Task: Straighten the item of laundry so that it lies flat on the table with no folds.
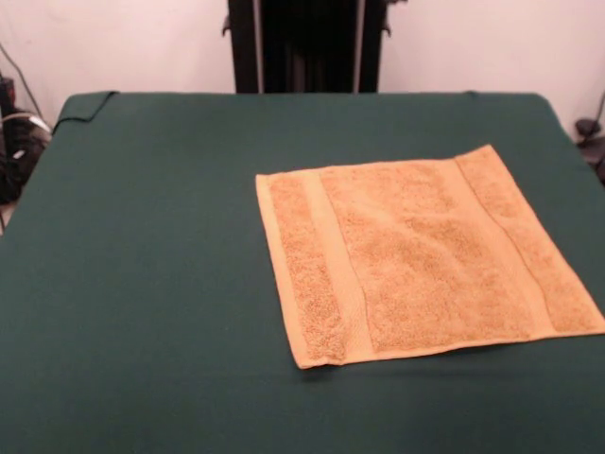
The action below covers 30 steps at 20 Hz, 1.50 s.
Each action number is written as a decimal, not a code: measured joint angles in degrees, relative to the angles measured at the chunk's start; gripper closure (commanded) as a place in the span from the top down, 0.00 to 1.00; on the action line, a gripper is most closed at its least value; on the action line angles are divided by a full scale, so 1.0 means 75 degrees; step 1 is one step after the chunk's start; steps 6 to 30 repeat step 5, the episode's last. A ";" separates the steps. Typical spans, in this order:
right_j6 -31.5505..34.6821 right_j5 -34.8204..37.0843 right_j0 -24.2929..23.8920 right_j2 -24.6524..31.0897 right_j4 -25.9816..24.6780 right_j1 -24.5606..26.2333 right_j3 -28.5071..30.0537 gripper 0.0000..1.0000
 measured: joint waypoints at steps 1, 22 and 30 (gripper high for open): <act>0.0000 0.0052 0.0002 0.0000 0.0000 -0.0051 0.0002 1.00; 0.0000 0.0139 0.0002 -0.0001 0.0000 -0.0196 0.0006 1.00; 0.0000 0.0139 0.0002 -0.0001 0.0000 -0.0196 0.0006 1.00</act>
